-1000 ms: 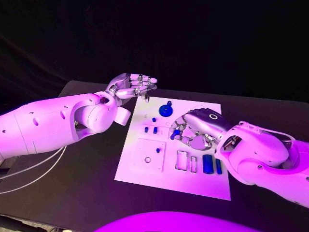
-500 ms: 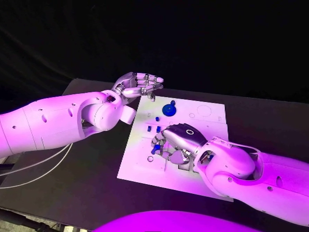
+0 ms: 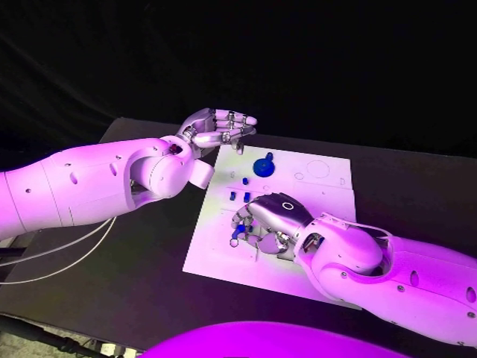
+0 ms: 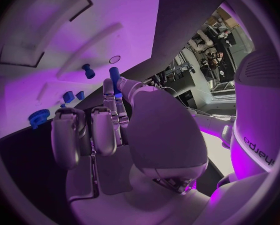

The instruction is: Assemble the parts on the task board

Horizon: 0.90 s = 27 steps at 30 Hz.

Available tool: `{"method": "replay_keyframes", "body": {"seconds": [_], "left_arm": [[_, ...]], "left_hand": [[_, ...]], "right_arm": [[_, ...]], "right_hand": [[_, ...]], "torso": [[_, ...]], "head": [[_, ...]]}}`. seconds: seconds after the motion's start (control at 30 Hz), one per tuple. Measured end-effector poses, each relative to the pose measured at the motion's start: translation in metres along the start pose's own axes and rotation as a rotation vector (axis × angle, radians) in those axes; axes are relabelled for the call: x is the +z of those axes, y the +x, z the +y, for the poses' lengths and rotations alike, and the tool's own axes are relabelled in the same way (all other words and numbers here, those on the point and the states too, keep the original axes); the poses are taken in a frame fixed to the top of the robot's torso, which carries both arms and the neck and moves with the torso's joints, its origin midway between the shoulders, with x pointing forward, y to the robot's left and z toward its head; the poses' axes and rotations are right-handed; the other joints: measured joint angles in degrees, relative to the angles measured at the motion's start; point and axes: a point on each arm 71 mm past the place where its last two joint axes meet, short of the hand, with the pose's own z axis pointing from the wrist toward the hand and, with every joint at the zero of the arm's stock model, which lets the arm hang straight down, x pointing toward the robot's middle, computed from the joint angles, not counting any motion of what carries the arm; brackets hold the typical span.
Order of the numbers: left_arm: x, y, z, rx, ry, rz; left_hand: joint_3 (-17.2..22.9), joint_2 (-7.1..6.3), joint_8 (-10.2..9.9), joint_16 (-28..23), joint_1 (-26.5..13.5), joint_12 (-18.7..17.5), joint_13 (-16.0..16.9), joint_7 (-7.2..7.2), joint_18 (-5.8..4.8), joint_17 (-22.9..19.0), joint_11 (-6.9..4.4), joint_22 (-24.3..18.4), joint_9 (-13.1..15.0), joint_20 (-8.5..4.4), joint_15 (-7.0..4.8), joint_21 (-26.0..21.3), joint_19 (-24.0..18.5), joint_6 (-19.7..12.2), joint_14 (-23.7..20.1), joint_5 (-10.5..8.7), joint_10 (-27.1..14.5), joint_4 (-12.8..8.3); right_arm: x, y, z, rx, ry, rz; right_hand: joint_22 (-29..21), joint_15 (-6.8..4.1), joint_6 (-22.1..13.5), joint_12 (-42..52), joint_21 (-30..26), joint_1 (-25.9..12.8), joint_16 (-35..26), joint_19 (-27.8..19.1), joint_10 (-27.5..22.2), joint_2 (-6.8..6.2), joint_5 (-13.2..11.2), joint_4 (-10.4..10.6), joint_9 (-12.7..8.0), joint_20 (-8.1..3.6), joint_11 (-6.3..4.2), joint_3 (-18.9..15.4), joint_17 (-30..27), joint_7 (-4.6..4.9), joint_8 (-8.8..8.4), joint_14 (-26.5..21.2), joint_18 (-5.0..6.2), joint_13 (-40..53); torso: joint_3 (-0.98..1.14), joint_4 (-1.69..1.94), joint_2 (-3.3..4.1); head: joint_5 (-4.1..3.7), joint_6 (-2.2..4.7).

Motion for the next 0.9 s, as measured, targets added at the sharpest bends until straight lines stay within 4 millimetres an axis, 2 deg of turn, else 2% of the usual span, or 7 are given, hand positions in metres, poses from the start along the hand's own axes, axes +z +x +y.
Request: {"method": "replay_keyframes", "body": {"seconds": [0.27,0.9], "left_arm": [[0.0,0.001,0.0,-0.001,0.0,0.002],[0.0,0.0,0.0,0.0,-0.002,0.001]], "left_hand": [[0.0,0.0,0.0,0.0,0.0,0.0,0.0,0.0,0.0,0.0,0.0,0.0,0.0,0.0,0.0,0.0,0.0,0.0,0.0,0.0,0.0,0.0],[0.0,0.0,0.0,0.0,0.0,0.0,0.0,0.0,0.0,0.0,0.0,0.0,0.0,0.0,0.0,0.0,0.0,0.0,0.0,0.0,0.0,0.0]], "right_arm": [[0.002,0.005,0.001,-0.002,-0.002,0.016],[0.002,0.013,0.001,0.001,0.001,0.047]], "right_hand": [[0.0,0.0,0.0,0.0,0.0,-0.2,0.0,0.0,0.0,-0.16,0.0,0.0,0.0,0.0,0.02,0.0,0.0,0.02,0.2,0.0,0.0,0.0],[0.0,0.0,-0.2,0.0,0.0,-0.2,0.0,0.0,0.0,-0.24,-0.1,-0.2,0.0,0.0,0.04,0.2,0.0,0.24,0.85,0.0,0.0,0.0]], "torso": [[0.07,-0.01,0.02],[0.08,0.02,-0.01]], "head": [[0.07,-0.32],[0.46,-0.74]]}}
